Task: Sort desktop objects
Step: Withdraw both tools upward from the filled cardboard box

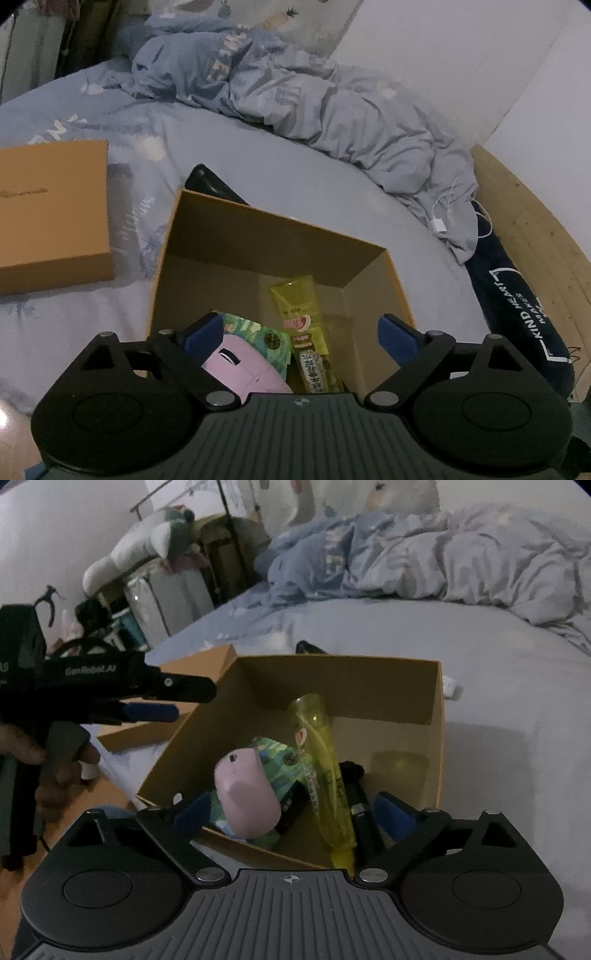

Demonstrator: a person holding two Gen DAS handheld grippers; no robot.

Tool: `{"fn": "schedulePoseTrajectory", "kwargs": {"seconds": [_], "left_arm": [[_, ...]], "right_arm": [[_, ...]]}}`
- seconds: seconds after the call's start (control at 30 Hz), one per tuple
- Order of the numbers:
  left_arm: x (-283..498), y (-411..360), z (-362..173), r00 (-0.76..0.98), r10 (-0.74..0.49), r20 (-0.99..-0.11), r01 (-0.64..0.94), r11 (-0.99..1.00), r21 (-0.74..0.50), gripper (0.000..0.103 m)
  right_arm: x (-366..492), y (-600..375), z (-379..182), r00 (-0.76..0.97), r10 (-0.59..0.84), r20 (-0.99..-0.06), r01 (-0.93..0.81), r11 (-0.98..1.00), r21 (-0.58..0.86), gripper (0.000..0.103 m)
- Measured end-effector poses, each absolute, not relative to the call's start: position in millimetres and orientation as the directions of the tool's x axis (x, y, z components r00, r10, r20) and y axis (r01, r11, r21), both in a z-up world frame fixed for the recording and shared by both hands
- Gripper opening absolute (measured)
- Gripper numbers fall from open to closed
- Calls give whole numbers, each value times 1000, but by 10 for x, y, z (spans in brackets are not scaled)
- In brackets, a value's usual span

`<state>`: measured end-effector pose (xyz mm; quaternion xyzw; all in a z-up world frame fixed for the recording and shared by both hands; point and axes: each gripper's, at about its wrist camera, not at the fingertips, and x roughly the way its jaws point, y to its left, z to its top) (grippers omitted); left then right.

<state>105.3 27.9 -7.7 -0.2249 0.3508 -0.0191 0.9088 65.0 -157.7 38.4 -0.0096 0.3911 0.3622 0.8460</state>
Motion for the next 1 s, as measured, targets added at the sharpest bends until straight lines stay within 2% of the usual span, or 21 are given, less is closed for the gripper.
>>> {"fn": "schedulePoseTrajectory", "kwargs": {"seconds": [0.07,0.5,0.7,1.0], "left_arm": [[1000,267,-54,763,-182,-621,-120,903,-412,103],[635,254,73,836,-135,-532,-84,927,-366,103],[499,248,75,848,-99,-521,-90,942,-324,103],[348,168,88,867,-79,-491,-71,957,-280,103]], "right_arm": [[612,-1606,396,445,609,-657,-613,742,272,103],[422,-1833,339,567,589,-576,-531,796,291,103],[313,-1891,215,612,555,-564,-470,828,306,103],[208,-1881,170,640,538,-548,-494,835,242,103]]}}
